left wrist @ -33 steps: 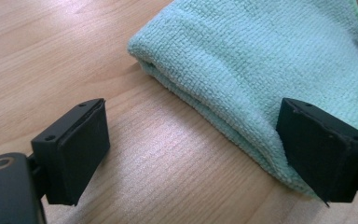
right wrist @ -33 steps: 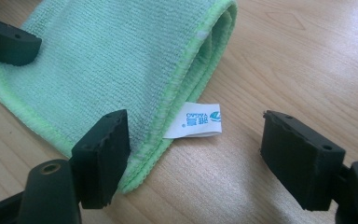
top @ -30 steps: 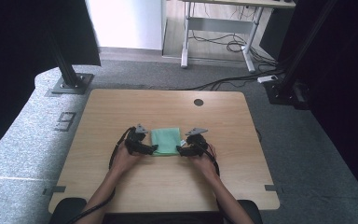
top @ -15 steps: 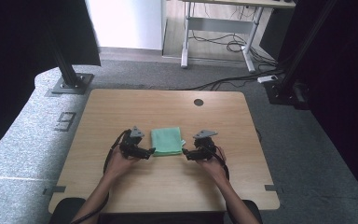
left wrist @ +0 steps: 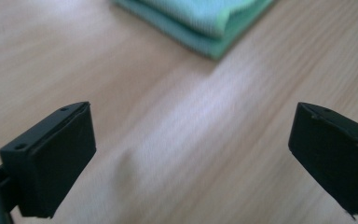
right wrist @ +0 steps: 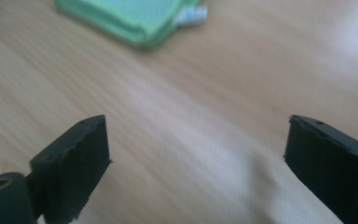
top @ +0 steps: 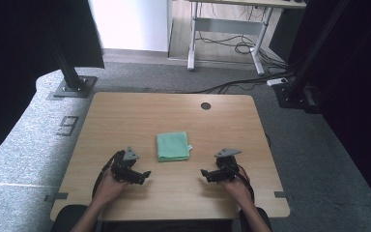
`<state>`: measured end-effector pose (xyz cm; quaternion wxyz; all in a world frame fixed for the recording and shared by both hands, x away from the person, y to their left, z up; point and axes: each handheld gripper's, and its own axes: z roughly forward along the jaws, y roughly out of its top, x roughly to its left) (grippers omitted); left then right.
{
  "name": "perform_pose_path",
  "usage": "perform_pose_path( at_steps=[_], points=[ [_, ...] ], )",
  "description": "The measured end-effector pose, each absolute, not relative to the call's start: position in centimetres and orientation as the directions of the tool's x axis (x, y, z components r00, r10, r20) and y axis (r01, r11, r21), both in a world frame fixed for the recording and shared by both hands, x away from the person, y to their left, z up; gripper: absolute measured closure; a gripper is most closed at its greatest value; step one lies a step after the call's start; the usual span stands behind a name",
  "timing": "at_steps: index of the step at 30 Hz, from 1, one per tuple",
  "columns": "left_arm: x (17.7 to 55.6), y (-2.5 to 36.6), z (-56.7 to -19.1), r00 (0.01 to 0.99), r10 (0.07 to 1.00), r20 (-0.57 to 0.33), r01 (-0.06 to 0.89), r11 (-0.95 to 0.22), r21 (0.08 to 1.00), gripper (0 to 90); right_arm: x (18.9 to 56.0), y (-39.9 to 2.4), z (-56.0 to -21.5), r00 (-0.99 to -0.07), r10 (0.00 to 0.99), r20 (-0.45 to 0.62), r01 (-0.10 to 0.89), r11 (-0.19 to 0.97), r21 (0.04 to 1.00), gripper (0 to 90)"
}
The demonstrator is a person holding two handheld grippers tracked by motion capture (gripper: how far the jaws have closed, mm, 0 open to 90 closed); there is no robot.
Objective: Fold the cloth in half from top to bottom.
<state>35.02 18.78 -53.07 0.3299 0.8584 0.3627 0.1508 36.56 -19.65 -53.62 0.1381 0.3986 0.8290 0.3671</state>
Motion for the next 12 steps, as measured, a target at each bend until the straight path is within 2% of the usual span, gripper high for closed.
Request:
perform_pose_path(
  at_steps=[4, 8, 12],
  points=[
    [34.7, 19.2, -54.4, 0.683, 0.731, 0.007, 0.550, -0.520, 0.653, 0.0, 36.2, -20.6, -55.2, -0.627, 0.777, 0.059, 0.580, 0.415, 0.701, 0.3],
    [35.0, 19.5, -54.9, 0.673, 0.740, -0.008, 0.560, -0.502, 0.659, 0.0, 36.1, -20.6, -55.6, -0.627, 0.779, 0.008, 0.549, 0.434, 0.715, 0.0],
    [35.1, 19.6, -54.9, 0.674, 0.739, -0.009, 0.560, -0.503, 0.659, 0.0, 36.1, -20.6, -55.7, -0.626, 0.780, 0.008, 0.549, 0.433, 0.715, 0.0]
  ],
)
